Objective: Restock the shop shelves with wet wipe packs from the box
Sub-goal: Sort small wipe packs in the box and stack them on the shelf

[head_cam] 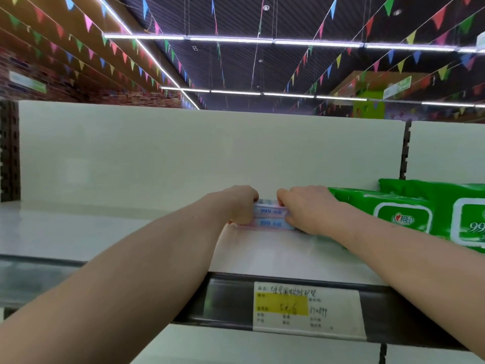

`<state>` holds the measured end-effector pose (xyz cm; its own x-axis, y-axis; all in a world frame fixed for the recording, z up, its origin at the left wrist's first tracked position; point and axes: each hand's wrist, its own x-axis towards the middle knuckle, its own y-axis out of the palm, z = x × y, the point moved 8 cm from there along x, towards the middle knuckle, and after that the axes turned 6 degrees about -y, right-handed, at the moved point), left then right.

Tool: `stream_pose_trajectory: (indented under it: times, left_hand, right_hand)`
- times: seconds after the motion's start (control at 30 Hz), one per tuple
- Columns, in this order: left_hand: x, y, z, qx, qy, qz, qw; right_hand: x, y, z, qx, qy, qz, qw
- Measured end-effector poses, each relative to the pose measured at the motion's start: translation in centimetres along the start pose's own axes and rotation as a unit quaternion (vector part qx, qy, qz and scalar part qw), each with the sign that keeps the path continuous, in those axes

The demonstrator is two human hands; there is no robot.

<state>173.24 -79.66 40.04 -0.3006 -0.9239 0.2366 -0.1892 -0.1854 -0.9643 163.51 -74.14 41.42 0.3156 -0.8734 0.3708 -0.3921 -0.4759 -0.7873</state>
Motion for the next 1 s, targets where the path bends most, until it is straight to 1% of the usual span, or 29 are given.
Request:
stream_pose_trajectory:
  times: [0.2,0.33,0.4,0.47,0.53,0.63,0.73,0.8,0.87,0.93,1.0]
  left_hand:
    - [-0.4,0.0,0.2,-0.033,-0.012,0.034,0.999]
    - [-0.5,-0.4,-0.2,-0.014,-0.007,0.017,1.000]
    - [-0.4,-0.4,-0.4,-0.002,-0.005,0.021,1.000]
    - [-0.5,-0.2,-0.5,0.019,-0.005,0.035,0.999]
    - [-1.1,-0.5,-0.6,0.064,-0.012,0.042,0.997]
    - [-2.6,-2.1,-0.6,0.132,-0.030,0.016,0.991]
    - [-4.1,-4.5,0.2,0.122,-0.051,-0.028,0.991]
    - [-6.1,-6.2,1.4,0.112,-0.083,-0.052,0.989]
    - [-8.6,-7.7,2.4,0.124,-0.120,-0.073,0.982]
    - [-11.5,-9.0,3.2,0.140,-0.164,-0.093,0.972]
    - [-14.9,-10.0,4.2,0.150,-0.224,-0.112,0.956]
  right_hand:
    - [0.0,0.0,0.1,-0.003,-0.004,-0.006,1.000]
    - [0.0,-0.2,0.0,-0.009,0.000,-0.006,1.000]
    - [0.0,-0.2,-0.1,-0.011,0.002,0.003,1.000]
    - [-0.2,-0.1,-0.2,-0.009,0.004,0.021,1.000]
    - [-0.4,-0.2,0.0,-0.013,0.000,0.042,0.999]
    - [-0.6,-1.3,0.5,-0.023,-0.013,0.059,0.998]
    - [-0.4,-3.8,1.5,0.008,-0.042,0.032,0.999]
    - [-0.4,-5.9,2.9,0.032,-0.075,0.012,0.997]
    - [-0.7,-8.3,5.0,0.048,-0.120,-0.019,0.991]
    - [-1.7,-11.4,7.5,0.068,-0.181,-0.079,0.978]
    - [-3.3,-13.7,10.0,0.099,-0.241,-0.130,0.957]
